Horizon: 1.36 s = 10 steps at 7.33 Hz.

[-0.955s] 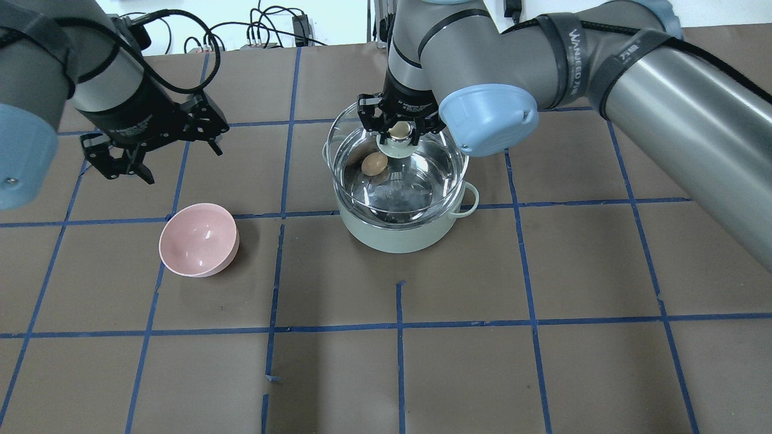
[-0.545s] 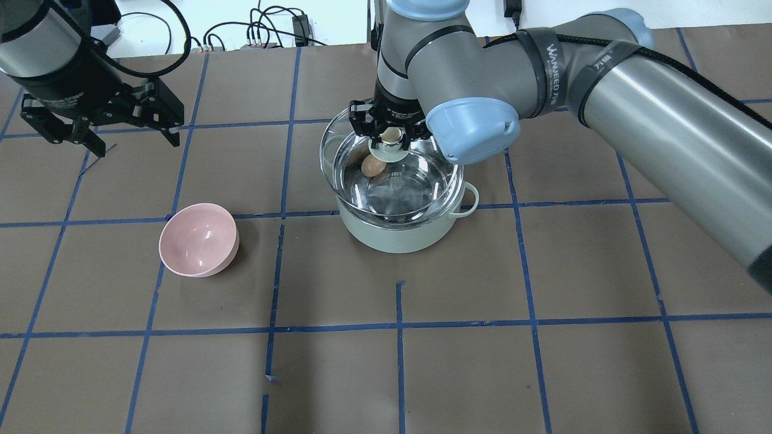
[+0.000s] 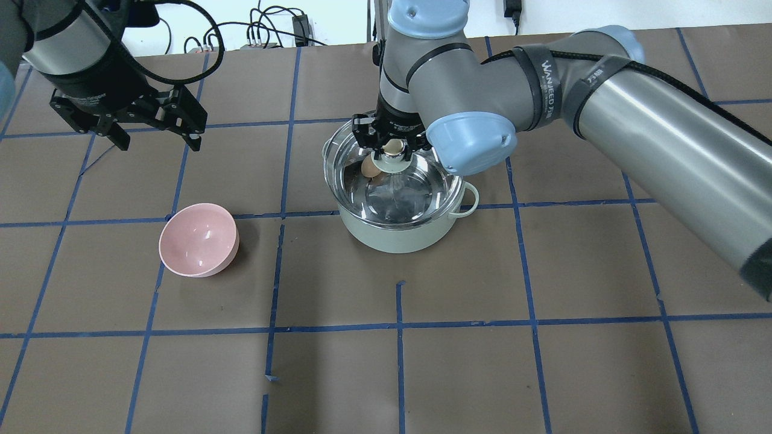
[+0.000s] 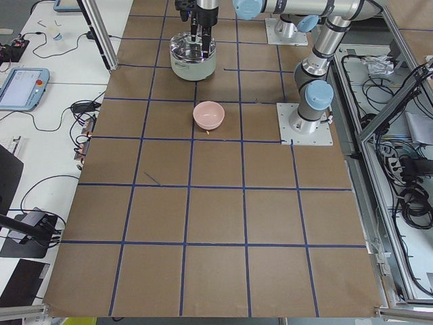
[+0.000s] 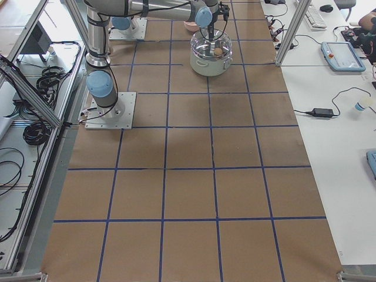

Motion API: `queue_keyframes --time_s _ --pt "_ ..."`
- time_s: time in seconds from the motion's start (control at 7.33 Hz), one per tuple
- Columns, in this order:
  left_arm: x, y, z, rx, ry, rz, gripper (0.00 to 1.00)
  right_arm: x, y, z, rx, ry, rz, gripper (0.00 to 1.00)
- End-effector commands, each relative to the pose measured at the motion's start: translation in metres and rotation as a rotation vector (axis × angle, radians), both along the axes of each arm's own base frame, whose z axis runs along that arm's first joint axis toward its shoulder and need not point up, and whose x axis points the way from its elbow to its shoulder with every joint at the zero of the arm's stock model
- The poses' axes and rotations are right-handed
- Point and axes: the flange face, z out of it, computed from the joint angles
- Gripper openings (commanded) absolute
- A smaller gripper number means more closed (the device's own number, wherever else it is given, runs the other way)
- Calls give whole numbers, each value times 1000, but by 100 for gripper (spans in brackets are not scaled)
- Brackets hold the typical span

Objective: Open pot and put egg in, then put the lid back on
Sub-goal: 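Lower the glass lid onto the pot with the right gripper and release it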

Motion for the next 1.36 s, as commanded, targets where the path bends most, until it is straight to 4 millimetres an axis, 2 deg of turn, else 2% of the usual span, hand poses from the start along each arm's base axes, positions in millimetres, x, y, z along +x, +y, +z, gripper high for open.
queue_keyframes --time_s 0.0,0.14,0.27,0.68,0.82,1.23 --pt "-13 -3 5 -14 78 5 100 -1 2 -6 1 4 17 40" --pt "-18 1 4 8 67 10 100 -1 2 -7 3 3 19 41" --pt "-14 6 4 49 13 11 100 -1 2 -7 1 2 19 41" --pt "-14 -1 -1 57 16 2 99 -1 0 -12 -3 5 40 41" --pt "-16 2 7 41 25 -17 100 -2 0 -13 -4 6 50 42" --pt "-17 7 9 43 26 -3 100 -5 -2 -12 -5 8 49 42"
